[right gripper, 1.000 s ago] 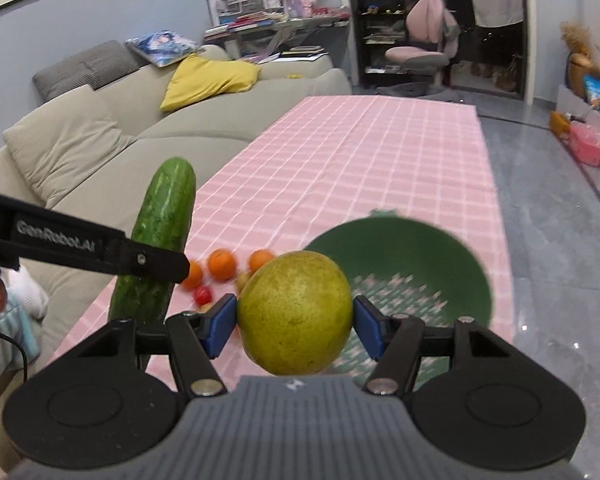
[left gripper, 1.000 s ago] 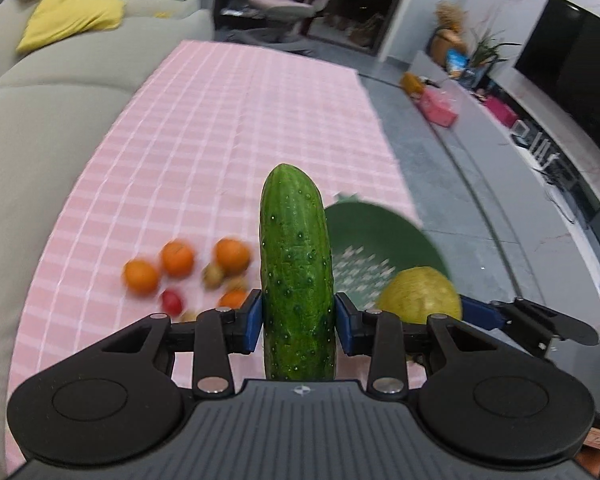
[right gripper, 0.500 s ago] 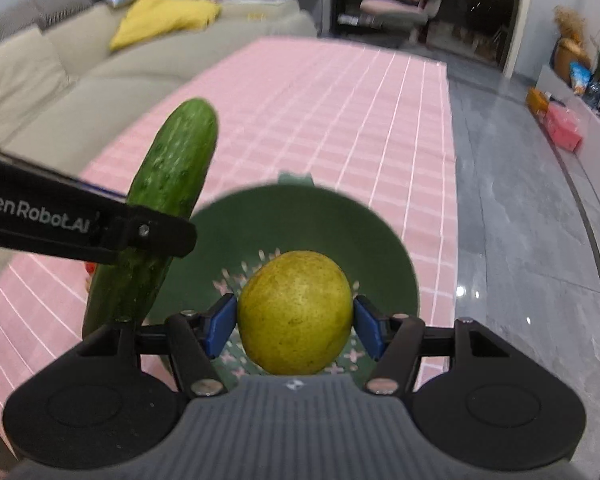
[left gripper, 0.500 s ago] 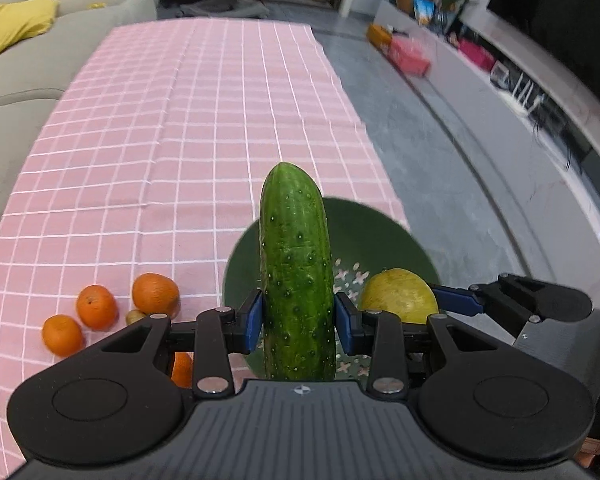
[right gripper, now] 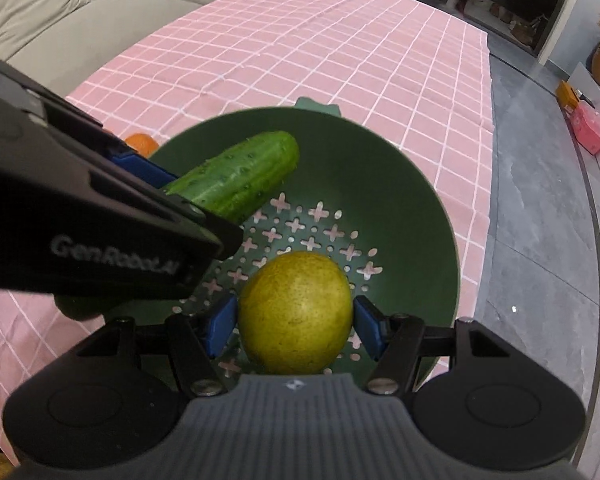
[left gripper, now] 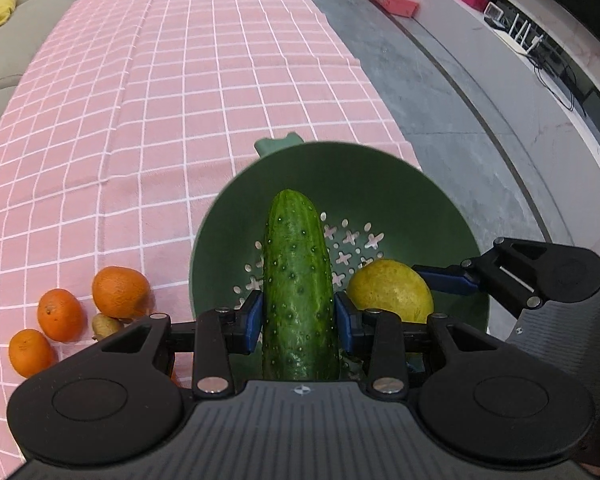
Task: Organize fruits
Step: 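Carry the cucumber and pear over the green colander with both tools, then open both tools to drop the cucumber and pear into the colander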
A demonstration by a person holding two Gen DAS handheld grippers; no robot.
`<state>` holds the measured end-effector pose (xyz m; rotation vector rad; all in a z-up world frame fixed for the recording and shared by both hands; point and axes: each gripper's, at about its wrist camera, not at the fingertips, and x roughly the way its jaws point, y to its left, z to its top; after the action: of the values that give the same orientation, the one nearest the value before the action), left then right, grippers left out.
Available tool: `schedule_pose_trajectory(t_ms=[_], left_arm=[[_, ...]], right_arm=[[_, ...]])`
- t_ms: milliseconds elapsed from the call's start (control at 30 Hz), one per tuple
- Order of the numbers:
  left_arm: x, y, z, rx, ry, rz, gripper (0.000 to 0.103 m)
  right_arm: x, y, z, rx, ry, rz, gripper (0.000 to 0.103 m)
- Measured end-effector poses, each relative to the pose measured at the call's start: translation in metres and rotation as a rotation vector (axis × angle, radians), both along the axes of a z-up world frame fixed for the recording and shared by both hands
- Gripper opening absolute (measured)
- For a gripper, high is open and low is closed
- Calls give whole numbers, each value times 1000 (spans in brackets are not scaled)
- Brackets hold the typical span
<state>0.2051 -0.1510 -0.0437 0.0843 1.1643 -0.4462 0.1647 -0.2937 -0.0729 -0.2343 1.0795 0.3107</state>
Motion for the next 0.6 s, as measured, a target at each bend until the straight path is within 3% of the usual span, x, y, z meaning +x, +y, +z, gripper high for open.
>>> schedule_pose_trajectory(t_ms=[500,533,600], left_arm=[[8,-8,-22,63,59,-30,42],[8,-9,-22,71,57,-39,42],[9,-11,-22,80,61,-45,42]], right_arm=[[6,1,-9,-30,51,-11,61],[5,1,-8,-31,48,-13,62],[4,0,-1,-29,10,-24,83]])
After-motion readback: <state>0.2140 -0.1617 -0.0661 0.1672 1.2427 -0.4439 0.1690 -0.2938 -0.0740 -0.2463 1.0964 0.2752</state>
